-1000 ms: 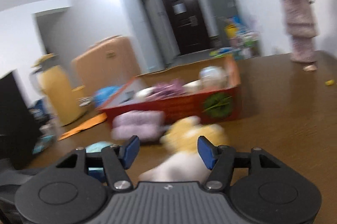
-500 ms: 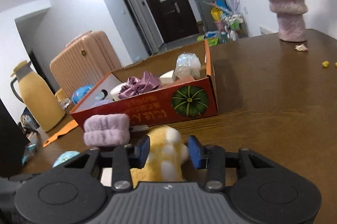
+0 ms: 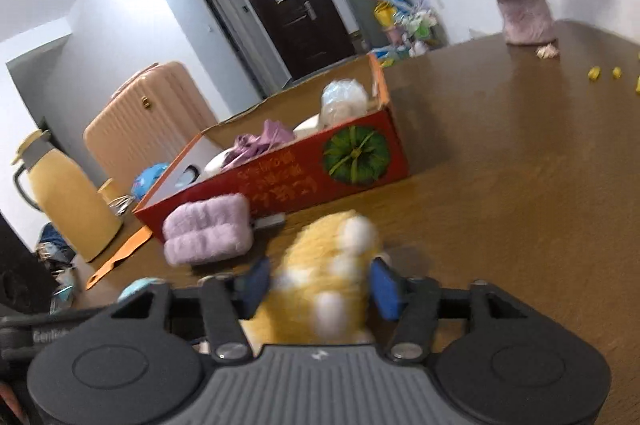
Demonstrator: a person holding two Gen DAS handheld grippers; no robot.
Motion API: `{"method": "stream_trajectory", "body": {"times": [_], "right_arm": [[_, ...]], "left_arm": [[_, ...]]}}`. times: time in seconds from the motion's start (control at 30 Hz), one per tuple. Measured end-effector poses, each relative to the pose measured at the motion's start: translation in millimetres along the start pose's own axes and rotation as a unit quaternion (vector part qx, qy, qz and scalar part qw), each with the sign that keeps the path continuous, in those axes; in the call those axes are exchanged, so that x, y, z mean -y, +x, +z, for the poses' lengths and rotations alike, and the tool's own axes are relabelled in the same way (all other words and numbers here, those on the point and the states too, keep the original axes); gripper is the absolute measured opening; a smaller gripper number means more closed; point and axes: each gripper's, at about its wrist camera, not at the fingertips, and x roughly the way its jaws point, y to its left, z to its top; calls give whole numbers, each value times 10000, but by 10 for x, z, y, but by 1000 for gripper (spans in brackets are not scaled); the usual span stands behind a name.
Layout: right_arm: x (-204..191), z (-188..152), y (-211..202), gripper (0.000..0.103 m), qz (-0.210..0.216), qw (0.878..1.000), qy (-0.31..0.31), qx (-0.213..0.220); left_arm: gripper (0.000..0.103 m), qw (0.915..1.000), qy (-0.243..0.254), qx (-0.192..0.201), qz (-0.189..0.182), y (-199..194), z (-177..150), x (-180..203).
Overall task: Organize soft objects
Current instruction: 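Grasp the yellow-and-white plush sheep with the right tool while the left tool grasps its head, then carry the plush sheep into the box and open both tools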
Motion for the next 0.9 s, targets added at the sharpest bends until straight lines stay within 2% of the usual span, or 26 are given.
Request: {"method": "stream_trajectory", "body": {"times": [0.07,0.2,0.3,0.43,0.53,0.63,0.73,0.8,0.9], "right_arm": [[-14,-18,-72,44,4,9999,91,79],[-160,77,-315,42,218,9985,51,492],[-409,349,-349,42,458,9956,-288,765],[-690,832,-50,42,762,9910,-550,948],[-844,1168,486,41,724,9918,-705,788],[-888,1318,1040,41,588,9949,-722,391],[-861,1300,1557,40,472,9959,-767,-119],[-815,1217,1808,37,298,9958,-721,-480],[-777,1131,1796,37,190,9960,-661,-563]], "left_arm": [[47,9998,47,175,30,-98,-18,43],[47,9979,143,613,-173,-366,80,154],[47,9935,360,1073,-108,-590,390,243],[47,9895,494,1351,110,-679,1016,210],[47,9907,345,1264,364,-486,1429,12],[47,9902,419,1079,784,-169,1621,-237],[46,9890,389,811,1175,93,1642,-478],[42,9885,457,618,1303,233,1604,-557],[42,9875,696,491,1324,334,1575,-500]]}}
